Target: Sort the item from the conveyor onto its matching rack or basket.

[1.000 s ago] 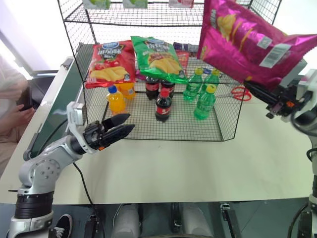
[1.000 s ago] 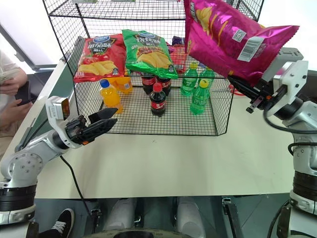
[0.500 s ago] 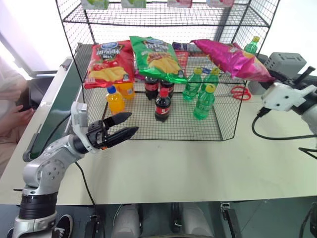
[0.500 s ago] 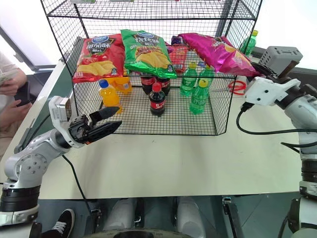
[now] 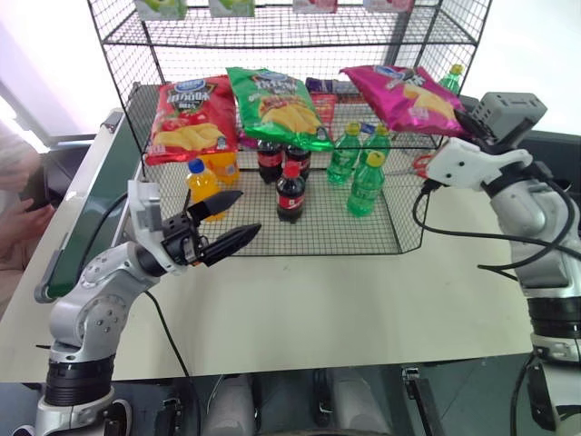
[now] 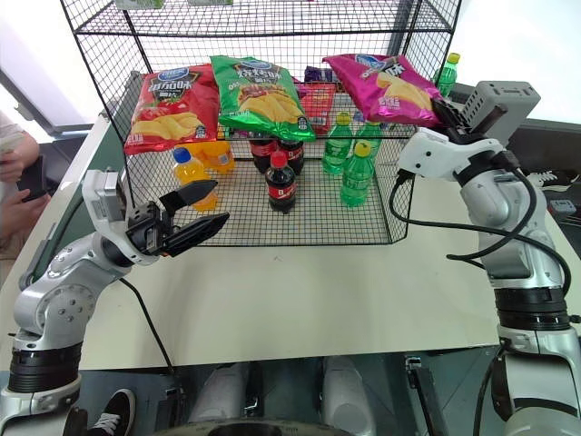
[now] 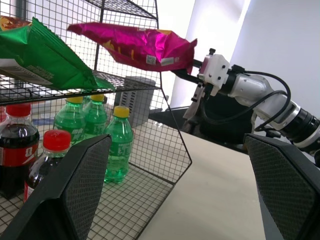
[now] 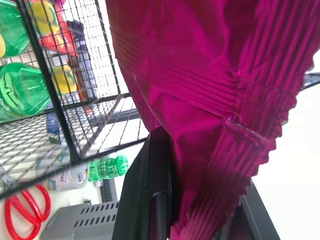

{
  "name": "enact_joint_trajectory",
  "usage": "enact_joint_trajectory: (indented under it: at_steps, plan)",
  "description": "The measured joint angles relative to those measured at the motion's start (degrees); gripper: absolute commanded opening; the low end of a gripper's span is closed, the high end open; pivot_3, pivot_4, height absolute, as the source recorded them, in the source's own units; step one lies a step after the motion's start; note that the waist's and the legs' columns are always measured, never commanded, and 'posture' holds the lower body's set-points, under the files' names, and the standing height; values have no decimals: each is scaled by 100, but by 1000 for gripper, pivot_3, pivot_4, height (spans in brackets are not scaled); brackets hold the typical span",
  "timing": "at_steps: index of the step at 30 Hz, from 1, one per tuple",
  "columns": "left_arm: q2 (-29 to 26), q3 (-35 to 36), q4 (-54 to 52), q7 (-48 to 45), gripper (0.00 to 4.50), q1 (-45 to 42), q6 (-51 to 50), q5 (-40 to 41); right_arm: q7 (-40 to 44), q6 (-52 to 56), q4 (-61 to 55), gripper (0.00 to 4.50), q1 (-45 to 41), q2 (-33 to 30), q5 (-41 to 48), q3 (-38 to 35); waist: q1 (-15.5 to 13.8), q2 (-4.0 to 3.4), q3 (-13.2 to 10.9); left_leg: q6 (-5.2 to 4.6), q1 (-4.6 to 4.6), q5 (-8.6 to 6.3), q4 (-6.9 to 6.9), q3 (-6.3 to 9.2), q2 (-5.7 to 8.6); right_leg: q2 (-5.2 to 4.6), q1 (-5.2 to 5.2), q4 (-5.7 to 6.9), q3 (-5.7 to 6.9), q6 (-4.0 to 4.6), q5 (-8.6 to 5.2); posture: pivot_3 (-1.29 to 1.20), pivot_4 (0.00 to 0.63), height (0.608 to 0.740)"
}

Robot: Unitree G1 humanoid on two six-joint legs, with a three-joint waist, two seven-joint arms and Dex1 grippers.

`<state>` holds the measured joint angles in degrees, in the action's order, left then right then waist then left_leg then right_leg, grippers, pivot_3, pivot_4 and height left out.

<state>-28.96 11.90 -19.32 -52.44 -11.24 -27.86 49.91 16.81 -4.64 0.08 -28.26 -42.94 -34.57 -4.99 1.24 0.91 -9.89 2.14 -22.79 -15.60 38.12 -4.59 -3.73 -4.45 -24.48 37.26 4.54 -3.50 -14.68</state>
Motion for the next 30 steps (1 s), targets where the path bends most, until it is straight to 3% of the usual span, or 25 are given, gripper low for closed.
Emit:
enact_joint_trajectory:
  at_steps: [12,30]
  plan:
    - [103,-52,0,31,4500,49,18,-69,-45,603,127,145,-437,546,-72,713,-58,0,0,-10,-18,-6,-1,6,3,-3,-6,-6,7,-1,0,0,150,737]
    - [150,-163,-2,84,4500,153,127,-170,-554,642,1010,145,-923,541,-62,847,-46,0,0,-10,-18,-6,-1,8,3,-3,-6,-4,9,0,0,0,150,737]
